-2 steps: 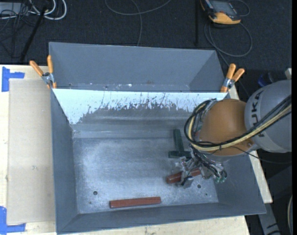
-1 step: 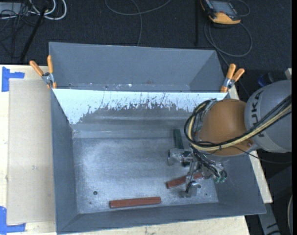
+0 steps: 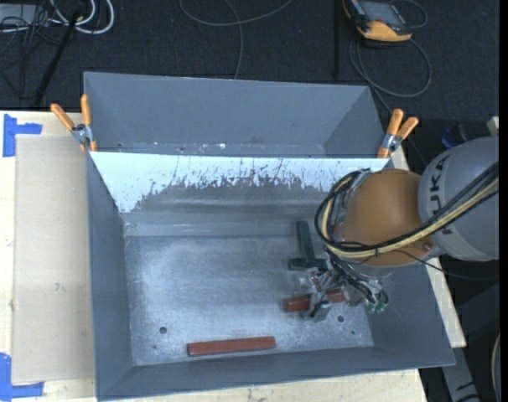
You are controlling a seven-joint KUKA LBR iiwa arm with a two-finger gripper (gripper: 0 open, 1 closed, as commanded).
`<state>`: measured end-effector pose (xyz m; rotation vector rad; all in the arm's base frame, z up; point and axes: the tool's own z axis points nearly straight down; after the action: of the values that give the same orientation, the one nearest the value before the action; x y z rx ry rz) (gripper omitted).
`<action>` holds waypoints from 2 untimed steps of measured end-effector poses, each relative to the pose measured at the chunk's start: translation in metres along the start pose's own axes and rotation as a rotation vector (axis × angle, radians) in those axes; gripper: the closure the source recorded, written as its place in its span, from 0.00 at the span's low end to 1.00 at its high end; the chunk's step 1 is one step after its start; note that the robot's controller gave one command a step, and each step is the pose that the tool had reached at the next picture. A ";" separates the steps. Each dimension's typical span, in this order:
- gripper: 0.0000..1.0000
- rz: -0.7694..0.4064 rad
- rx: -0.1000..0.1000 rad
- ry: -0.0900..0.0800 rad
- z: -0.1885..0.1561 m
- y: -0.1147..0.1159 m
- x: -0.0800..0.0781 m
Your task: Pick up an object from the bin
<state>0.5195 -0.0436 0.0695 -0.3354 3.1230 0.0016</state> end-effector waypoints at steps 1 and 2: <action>0.00 0.001 0.000 0.000 0.000 0.000 0.000; 0.00 -0.171 -0.001 0.002 0.000 0.010 0.002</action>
Offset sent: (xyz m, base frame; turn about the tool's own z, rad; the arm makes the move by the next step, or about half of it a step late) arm 0.0000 0.0000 0.0000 0.0000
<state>0.5150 -0.0340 0.0691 -0.6015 3.0852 0.0021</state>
